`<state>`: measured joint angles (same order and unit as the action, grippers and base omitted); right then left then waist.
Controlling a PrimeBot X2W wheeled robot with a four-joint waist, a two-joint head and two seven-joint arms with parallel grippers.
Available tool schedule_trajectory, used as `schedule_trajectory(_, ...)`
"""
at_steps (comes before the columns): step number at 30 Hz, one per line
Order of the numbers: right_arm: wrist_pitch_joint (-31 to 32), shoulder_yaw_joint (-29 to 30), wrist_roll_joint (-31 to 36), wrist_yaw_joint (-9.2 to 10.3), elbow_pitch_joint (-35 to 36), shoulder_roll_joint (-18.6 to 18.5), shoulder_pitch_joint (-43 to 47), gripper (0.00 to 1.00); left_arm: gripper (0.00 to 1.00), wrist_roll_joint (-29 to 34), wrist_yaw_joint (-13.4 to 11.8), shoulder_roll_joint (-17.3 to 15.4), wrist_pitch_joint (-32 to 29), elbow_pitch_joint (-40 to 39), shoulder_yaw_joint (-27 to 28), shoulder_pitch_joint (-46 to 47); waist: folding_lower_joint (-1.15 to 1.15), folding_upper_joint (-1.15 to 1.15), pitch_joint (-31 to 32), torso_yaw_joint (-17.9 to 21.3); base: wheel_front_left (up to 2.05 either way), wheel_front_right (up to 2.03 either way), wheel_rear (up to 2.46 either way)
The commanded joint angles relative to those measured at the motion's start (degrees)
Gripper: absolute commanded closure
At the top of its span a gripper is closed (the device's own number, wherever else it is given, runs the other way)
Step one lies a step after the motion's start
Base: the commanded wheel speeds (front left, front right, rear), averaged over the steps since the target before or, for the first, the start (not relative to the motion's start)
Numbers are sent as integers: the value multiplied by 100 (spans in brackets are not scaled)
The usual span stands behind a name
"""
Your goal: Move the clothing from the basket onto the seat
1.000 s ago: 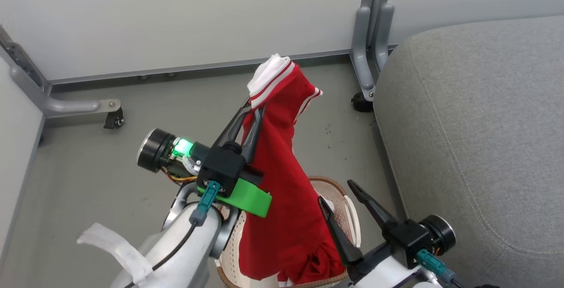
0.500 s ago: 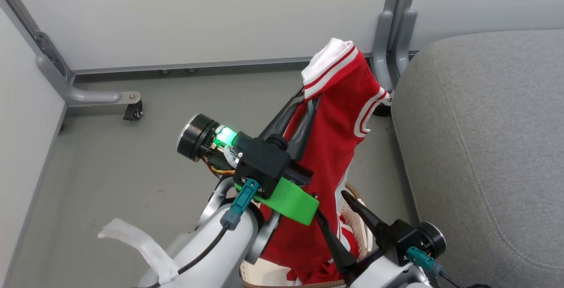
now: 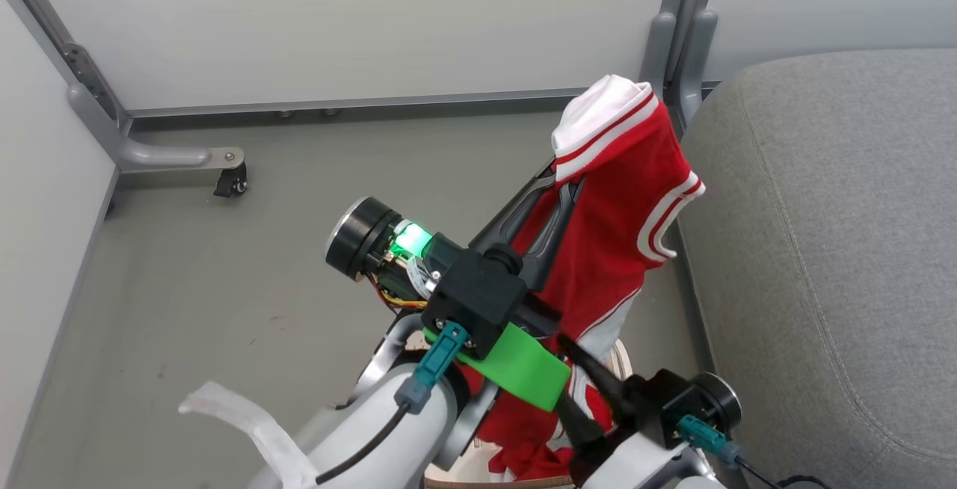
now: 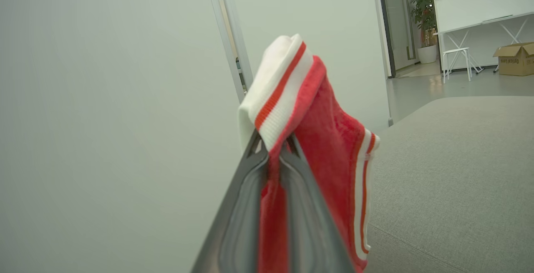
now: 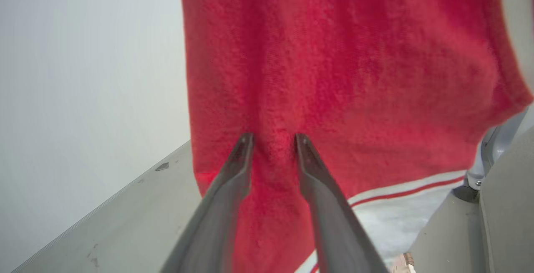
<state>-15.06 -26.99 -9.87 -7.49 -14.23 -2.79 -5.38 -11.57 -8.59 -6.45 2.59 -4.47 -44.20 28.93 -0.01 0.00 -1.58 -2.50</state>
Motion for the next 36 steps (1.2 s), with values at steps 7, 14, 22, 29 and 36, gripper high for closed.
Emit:
schedule_trajectory(7, -18, -13, -30, 0, -4, -55, -58, 100, 100, 30, -91, -128, -48, -16, 17, -48, 1, 0, -25, 23, 0, 0, 0)
schedule_trajectory(14, -18, -27, -49, 0, 87, -132, 43, 100, 100, -67, -155, -242, -42, 83, 61, -159, 1, 0, -104, 48, 0, 0, 0)
schedule_trajectory(22, -18, -22, -41, 0, 113, -176, 7, 100, 0, -73, -282, -303, -180, 167, 94, -227, 1, 0, -187, 75, 0, 0, 0)
schedule_trajectory(29, -18, 3, -6, 0, 128, -179, -76, 100, 0, -71, -318, -359, -229, 164, 106, -185, 1, 0, -260, 132, 0, 0, 0)
schedule_trajectory(36, -18, 76, 56, 0, 175, -179, -113, 100, 0, -78, -368, -468, -267, 129, 122, -247, 1, 0, -362, 283, 0, 0, 0)
